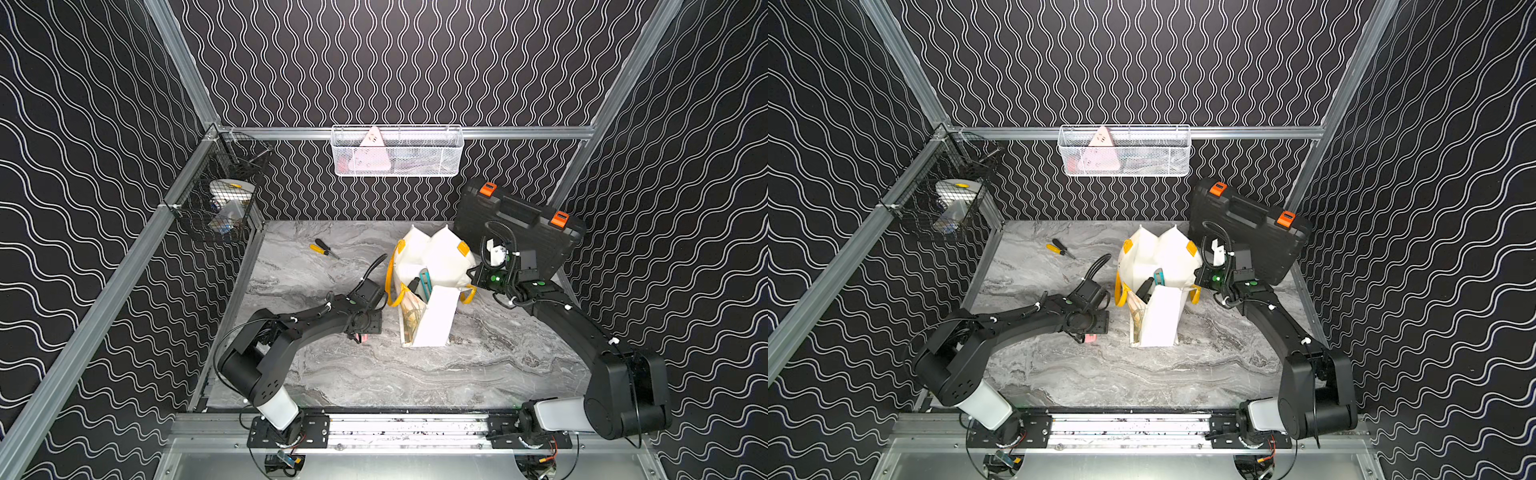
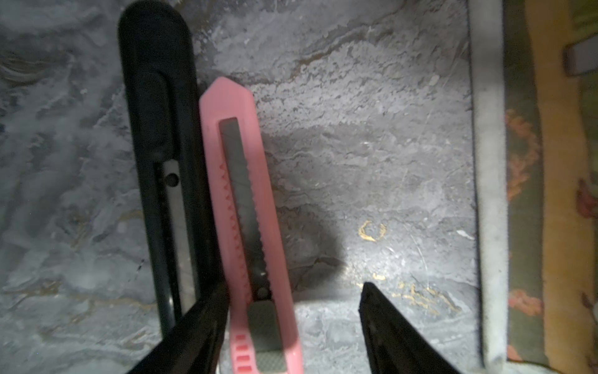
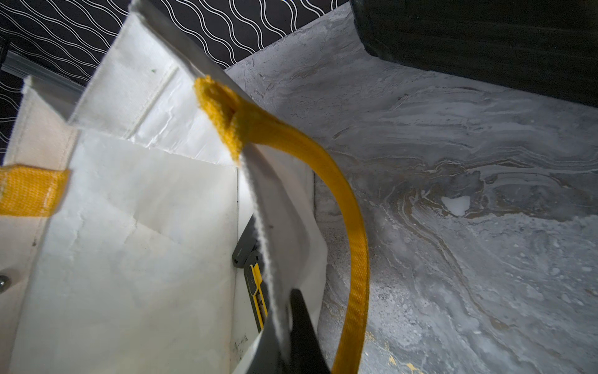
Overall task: Place the art knife into the pouch
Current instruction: Pick up the utility knife at the center of the board.
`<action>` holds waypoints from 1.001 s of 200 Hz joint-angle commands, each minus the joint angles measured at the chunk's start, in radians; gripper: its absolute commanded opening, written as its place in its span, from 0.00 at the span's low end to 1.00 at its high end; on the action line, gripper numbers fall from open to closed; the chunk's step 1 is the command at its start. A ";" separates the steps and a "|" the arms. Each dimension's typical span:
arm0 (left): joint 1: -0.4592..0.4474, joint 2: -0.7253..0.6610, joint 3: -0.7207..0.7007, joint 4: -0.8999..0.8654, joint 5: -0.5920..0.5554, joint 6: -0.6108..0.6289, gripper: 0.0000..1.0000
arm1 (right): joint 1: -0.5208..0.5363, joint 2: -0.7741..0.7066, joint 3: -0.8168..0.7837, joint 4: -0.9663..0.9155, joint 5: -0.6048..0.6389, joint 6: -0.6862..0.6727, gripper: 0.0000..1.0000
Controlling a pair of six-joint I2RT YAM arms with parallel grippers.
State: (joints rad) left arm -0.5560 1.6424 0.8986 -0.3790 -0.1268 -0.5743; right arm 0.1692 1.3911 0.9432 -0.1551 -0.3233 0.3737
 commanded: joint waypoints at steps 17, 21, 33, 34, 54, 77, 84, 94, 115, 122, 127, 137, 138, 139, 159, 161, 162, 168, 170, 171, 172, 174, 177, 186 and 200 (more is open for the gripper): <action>0.000 0.020 -0.009 0.022 -0.001 -0.015 0.69 | 0.001 -0.006 -0.006 -0.003 -0.005 -0.004 0.00; 0.000 0.023 -0.007 0.020 -0.003 -0.015 0.69 | 0.001 -0.005 -0.008 -0.003 -0.005 -0.004 0.00; -0.001 0.029 -0.009 0.019 -0.009 -0.013 0.69 | 0.001 -0.006 -0.009 0.000 -0.005 -0.004 0.00; 0.000 0.029 -0.010 0.019 -0.009 -0.013 0.69 | 0.001 -0.006 -0.009 -0.001 -0.005 -0.004 0.00; 0.000 0.038 -0.011 0.017 -0.013 -0.013 0.69 | 0.001 -0.006 -0.009 -0.001 -0.006 -0.003 0.00; 0.000 0.052 -0.004 0.005 -0.033 -0.007 0.69 | 0.001 -0.007 -0.010 -0.001 -0.007 -0.002 0.00; -0.001 0.057 0.000 0.000 -0.042 -0.004 0.69 | 0.001 -0.007 -0.011 0.000 -0.005 -0.002 0.00; 0.000 0.062 0.006 -0.007 -0.055 0.003 0.69 | 0.001 -0.007 -0.010 0.001 -0.007 -0.001 0.00; 0.000 0.077 0.015 -0.018 -0.078 0.017 0.66 | 0.001 -0.008 -0.011 0.003 -0.007 0.000 0.00; 0.000 0.080 0.014 -0.018 -0.081 0.021 0.66 | 0.001 -0.007 -0.012 0.002 -0.008 0.002 0.00; 0.000 0.086 0.017 -0.020 -0.085 0.025 0.65 | 0.001 -0.007 -0.012 0.003 -0.008 0.001 0.00; 0.000 0.093 0.020 -0.020 -0.090 0.033 0.64 | 0.001 -0.007 -0.012 0.003 -0.010 0.001 0.00; 0.000 0.094 0.021 -0.020 -0.090 0.033 0.64 | 0.001 -0.007 -0.010 0.003 -0.010 0.001 0.00; 0.000 0.095 0.021 -0.020 -0.091 0.033 0.63 | 0.001 -0.007 -0.010 0.004 -0.010 0.001 0.00; 0.000 0.113 0.028 -0.013 -0.090 0.043 0.61 | 0.001 -0.006 -0.010 0.005 -0.013 0.002 0.00; 0.001 0.114 0.029 -0.012 -0.090 0.044 0.61 | 0.001 -0.006 -0.010 0.005 -0.013 0.002 0.00; 0.001 0.115 0.029 -0.011 -0.090 0.045 0.61 | 0.001 -0.006 -0.011 0.005 -0.013 0.002 0.00; -0.001 0.118 0.033 -0.011 -0.092 0.048 0.60 | 0.001 -0.007 -0.011 0.006 -0.013 0.002 0.00; -0.002 0.120 0.034 -0.011 -0.092 0.048 0.60 | 0.001 -0.006 -0.011 0.006 -0.013 0.002 0.00; -0.001 0.120 0.035 -0.011 -0.093 0.049 0.60 | 0.001 -0.006 -0.011 0.006 -0.012 0.002 0.00; -0.001 0.122 0.035 -0.011 -0.094 0.049 0.60 | 0.001 -0.007 -0.011 0.006 -0.011 0.002 0.00; -0.002 0.122 0.036 -0.011 -0.095 0.051 0.60 | 0.001 -0.007 -0.010 0.004 -0.011 0.002 0.00; -0.003 0.124 0.038 -0.011 -0.096 0.051 0.60 | 0.001 -0.007 -0.011 0.006 -0.011 0.002 0.00; -0.005 0.130 0.044 -0.012 -0.101 0.056 0.59 | 0.001 -0.009 -0.010 0.004 -0.011 0.002 0.00; -0.010 0.137 0.049 -0.015 -0.098 0.062 0.54 | 0.001 -0.009 -0.012 0.005 -0.010 0.002 0.00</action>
State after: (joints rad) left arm -0.5613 1.7546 0.9501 -0.3065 -0.2398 -0.5446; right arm 0.1692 1.3880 0.9337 -0.1520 -0.3233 0.3740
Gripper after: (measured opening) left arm 0.581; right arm 0.063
